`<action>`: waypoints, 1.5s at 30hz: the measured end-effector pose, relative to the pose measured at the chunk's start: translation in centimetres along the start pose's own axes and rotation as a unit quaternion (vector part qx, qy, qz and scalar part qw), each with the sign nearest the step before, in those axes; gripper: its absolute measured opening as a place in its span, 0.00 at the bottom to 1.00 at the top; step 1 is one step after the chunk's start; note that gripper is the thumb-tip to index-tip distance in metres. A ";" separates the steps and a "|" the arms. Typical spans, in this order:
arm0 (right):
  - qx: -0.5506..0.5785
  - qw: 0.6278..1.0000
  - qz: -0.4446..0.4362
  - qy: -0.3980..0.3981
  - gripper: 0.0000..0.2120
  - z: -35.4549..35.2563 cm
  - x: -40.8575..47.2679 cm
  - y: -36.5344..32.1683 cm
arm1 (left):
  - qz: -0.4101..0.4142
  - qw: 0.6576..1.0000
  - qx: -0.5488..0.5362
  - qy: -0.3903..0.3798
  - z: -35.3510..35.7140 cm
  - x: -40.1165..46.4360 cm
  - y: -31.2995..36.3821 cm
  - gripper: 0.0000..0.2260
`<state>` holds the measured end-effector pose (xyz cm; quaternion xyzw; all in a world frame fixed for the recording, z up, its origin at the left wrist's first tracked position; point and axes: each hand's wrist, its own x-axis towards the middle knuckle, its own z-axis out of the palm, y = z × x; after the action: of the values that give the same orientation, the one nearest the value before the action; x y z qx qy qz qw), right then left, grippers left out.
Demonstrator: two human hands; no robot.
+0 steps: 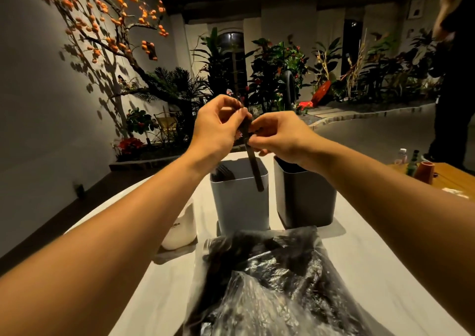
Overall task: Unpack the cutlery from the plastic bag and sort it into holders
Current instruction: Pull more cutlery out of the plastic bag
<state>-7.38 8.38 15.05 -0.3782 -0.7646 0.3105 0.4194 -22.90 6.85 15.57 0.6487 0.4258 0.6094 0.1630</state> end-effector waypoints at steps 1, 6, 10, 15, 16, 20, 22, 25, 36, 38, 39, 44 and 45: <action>0.018 1.000 -0.005 0.013 0.10 0.4 0.5 -0.2 | 0.006 1.000 0.002 0.009 -0.3 0.2 0.1 0.02; 0.025 0.997 -0.037 0.057 0.05 1.5 2.7 -1.3 | 0.054 0.997 0.029 0.048 -1.8 1.4 0.0 0.06; 0.011 0.999 -0.029 0.041 0.04 2.3 3.9 -0.9 | 0.040 0.996 0.048 0.058 -2.6 2.0 -1.3 0.06; -0.170 0.985 0.002 -0.003 0.04 4.0 3.7 3.3 | -0.020 0.979 0.202 0.019 -2.5 0.6 -6.2 0.07; -0.205 0.979 0.010 -0.018 0.04 4.3 3.5 4.0 | -0.030 0.970 0.239 -0.002 -2.5 0.0 -7.1 0.06; -0.270 0.962 0.022 -0.026 0.06 4.8 3.4 4.9 | -0.099 0.924 0.355 -0.103 -2.4 -1.1 -8.5 0.18; -0.261 0.965 0.021 -0.016 0.07 4.5 3.4 4.6 | -0.115 0.925 0.349 -0.097 -2.8 -0.9 -8.2 0.20; -0.240 0.971 0.012 0.001 0.08 4.0 2.5 3.9 | -0.113 0.943 0.310 -0.051 -3.5 -1.2 -7.5 0.18; -0.133 0.990 0.037 -0.038 0.05 4.3 -6.9 -0.5 | -0.090 0.965 0.196 -0.146 -4.4 -9.8 -0.5 0.08; -0.130 0.989 0.054 -0.055 0.07 4.2 -9.3 -1.9 | -0.105 0.966 0.186 -0.144 -4.7 -11.9 1.0 0.06; -0.130 0.988 0.060 -0.065 0.08 4.3 -10.4 -2.6 | -0.112 0.967 0.178 -0.145 -4.8 -12.8 1.7 0.05; -0.080 0.977 0.131 -0.152 0.08 4.4 -16.4 -5.1 | -0.149 0.953 0.185 -0.188 -4.7 -18.9 4.4 0.06; -0.081 0.971 0.140 -0.178 0.08 4.6 -17.6 -5.5 | -0.151 0.949 0.190 -0.200 -4.9 -20.1 4.8 0.06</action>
<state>-6.78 -9.93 10.16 -0.4529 -0.7890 0.3655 0.1970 -23.59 -12.60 6.96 0.7045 0.5851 0.3432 0.2085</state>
